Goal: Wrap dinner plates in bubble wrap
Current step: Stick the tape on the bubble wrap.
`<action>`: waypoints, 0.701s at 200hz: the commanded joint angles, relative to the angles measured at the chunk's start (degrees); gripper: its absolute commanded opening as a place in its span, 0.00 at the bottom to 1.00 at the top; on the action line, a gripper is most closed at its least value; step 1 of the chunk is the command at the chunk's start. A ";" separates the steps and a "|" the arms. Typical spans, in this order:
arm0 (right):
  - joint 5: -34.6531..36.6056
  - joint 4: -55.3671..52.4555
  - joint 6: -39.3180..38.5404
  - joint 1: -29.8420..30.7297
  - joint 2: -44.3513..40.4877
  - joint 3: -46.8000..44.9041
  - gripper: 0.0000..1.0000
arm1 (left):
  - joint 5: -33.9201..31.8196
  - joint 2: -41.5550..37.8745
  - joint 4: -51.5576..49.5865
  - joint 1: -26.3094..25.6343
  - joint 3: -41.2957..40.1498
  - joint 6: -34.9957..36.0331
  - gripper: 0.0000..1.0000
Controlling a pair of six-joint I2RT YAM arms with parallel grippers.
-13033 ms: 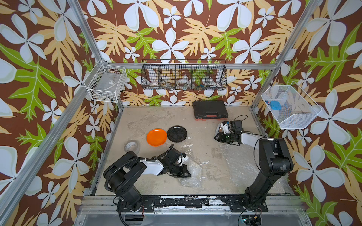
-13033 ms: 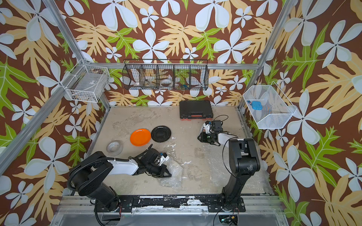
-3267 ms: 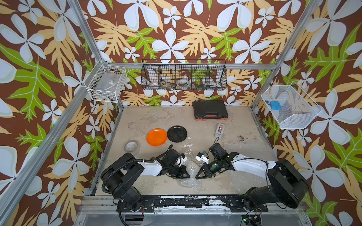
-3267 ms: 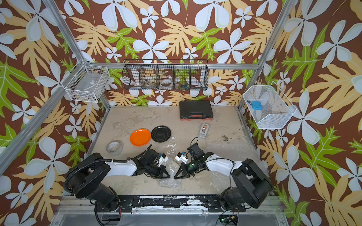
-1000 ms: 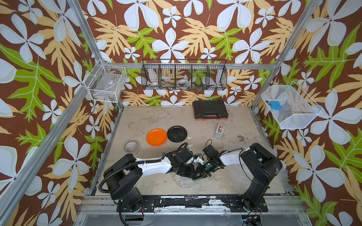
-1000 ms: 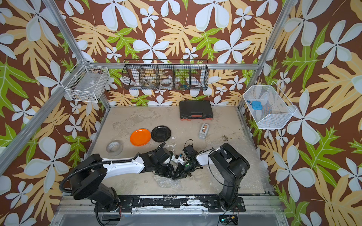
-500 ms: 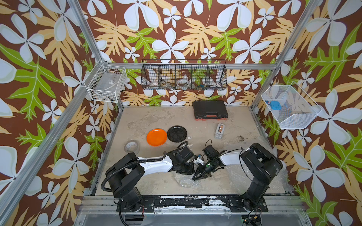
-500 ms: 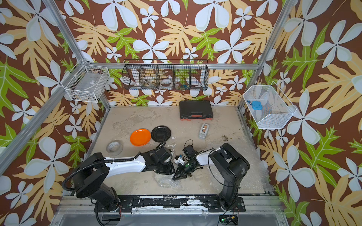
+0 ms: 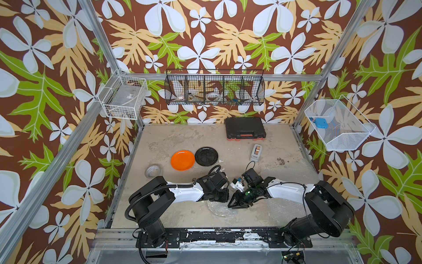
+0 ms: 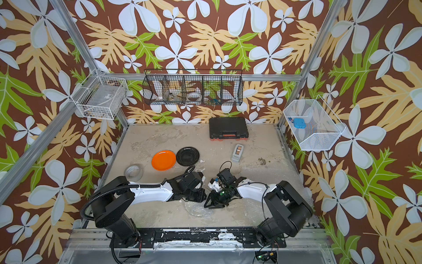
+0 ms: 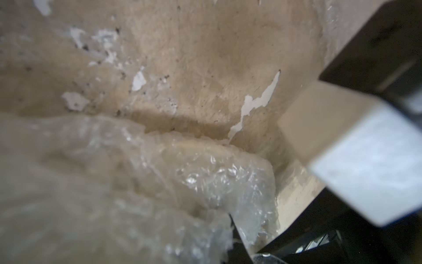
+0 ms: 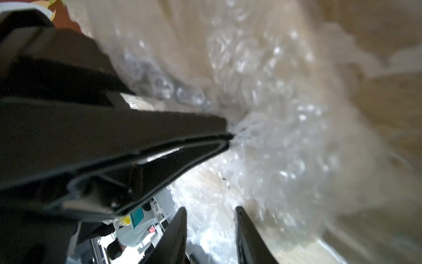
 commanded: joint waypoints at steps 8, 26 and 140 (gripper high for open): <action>9.03 -8.74 2.26 0.03 -4.66 -1.32 0.40 | -9.77 3.88 -19.36 -0.03 -3.17 0.89 0.16; 9.78 -10.28 2.49 0.07 -7.27 -1.32 0.42 | -9.40 4.22 -19.07 -0.04 -3.09 1.07 0.16; 20.20 -22.46 2.61 0.06 -16.55 4.67 0.34 | -8.58 4.07 -19.37 -0.06 -3.05 1.61 0.15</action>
